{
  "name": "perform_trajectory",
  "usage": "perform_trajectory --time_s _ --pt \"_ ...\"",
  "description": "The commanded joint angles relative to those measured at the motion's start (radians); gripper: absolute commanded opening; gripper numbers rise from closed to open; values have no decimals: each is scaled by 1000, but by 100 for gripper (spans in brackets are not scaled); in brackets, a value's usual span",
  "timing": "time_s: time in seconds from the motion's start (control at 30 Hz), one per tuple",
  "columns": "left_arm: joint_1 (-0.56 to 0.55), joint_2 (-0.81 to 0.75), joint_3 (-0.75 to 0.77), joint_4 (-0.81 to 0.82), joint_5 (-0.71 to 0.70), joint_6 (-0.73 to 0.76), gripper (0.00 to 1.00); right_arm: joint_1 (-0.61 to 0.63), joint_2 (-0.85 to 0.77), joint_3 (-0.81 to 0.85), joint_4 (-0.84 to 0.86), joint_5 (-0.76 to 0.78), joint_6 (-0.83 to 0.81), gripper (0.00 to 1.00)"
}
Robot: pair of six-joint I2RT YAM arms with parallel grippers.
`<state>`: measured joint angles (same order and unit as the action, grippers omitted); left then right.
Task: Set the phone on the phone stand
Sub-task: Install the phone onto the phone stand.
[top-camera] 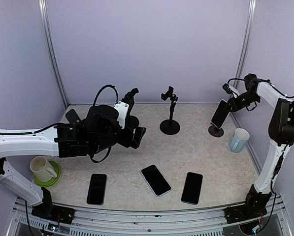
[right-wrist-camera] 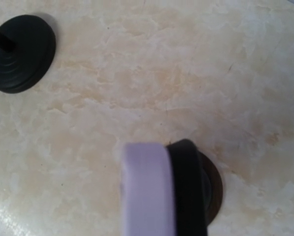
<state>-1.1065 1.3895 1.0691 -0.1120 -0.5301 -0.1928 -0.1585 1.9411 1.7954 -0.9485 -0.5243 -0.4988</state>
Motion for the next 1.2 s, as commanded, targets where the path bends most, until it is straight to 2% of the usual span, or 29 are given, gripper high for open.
perform_trajectory --time_s 0.0,0.17,0.6,0.77,0.8,0.83,0.87,0.9,1.17 --pt "7 5 1 35 4 4 99 -12 27 41 9 -30 8 16" --pt "8 6 0 38 4 1 99 -11 28 49 7 -32 11 21" --pt "10 -1 -8 40 4 -3 99 -12 21 47 8 -10 11 23" --pt "10 -1 -10 41 5 -5 99 -15 23 49 14 -8 16 27" --pt "10 -2 -9 41 5 -5 99 -16 25 50 15 -8 19 32" --pt "10 -3 -10 42 5 -6 99 -18 27 51 15 -10 21 80" --pt "9 -2 -11 41 5 -5 99 -19 30 54 14 -13 23 98" --pt "10 -3 -12 41 4 -6 99 -21 32 56 14 -15 25 100" --pt "10 -5 -20 43 5 -11 99 -22 30 68 19 -8 29 100"
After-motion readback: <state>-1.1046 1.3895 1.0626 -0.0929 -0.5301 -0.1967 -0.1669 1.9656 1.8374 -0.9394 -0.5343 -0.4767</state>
